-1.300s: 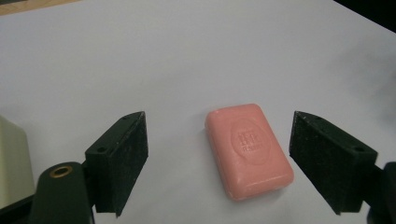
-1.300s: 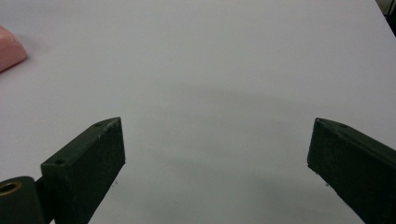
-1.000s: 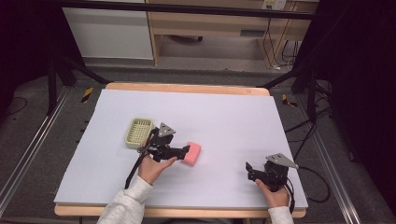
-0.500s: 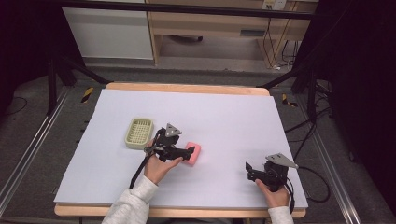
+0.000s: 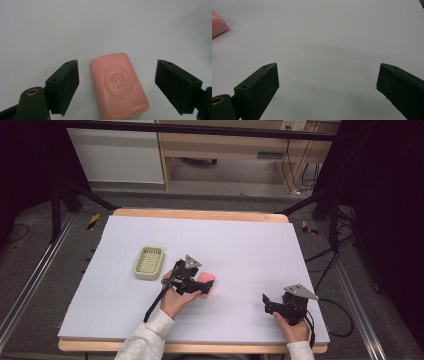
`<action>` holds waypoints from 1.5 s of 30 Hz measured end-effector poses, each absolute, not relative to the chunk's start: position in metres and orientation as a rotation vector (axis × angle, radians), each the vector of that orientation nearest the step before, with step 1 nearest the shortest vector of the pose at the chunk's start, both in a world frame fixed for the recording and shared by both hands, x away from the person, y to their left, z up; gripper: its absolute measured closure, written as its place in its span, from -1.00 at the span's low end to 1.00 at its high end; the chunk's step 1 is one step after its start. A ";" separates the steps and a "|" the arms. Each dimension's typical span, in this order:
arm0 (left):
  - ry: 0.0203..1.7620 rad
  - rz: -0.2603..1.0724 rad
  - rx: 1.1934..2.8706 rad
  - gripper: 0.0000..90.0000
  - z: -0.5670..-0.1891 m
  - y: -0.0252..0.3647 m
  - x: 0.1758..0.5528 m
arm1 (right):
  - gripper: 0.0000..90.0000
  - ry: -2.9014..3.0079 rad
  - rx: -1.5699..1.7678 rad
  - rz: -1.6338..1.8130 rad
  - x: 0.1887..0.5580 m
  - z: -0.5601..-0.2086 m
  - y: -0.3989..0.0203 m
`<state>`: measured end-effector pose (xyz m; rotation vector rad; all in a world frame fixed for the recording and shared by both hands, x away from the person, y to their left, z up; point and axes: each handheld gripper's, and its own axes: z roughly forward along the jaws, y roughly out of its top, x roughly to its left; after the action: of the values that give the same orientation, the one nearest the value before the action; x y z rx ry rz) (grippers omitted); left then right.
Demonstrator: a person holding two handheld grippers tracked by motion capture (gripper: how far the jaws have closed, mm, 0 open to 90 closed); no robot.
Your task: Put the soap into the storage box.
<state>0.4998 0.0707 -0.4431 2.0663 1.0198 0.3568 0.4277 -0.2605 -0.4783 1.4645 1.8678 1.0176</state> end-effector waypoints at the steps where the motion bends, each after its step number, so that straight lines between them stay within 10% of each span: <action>1: 1.021 0.356 2.070 -0.58 -0.444 0.070 0.500 | -0.90 1.869 1.463 1.018 0.428 -0.478 -0.261; 45: 1.099 0.306 2.163 -0.34 -0.471 0.058 0.508 | -0.90 1.883 1.461 1.011 0.428 -0.479 -0.259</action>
<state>0.5076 0.0576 -0.4711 2.1628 1.0992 0.3057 0.4285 -0.2594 -0.4791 1.4606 1.8834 1.0110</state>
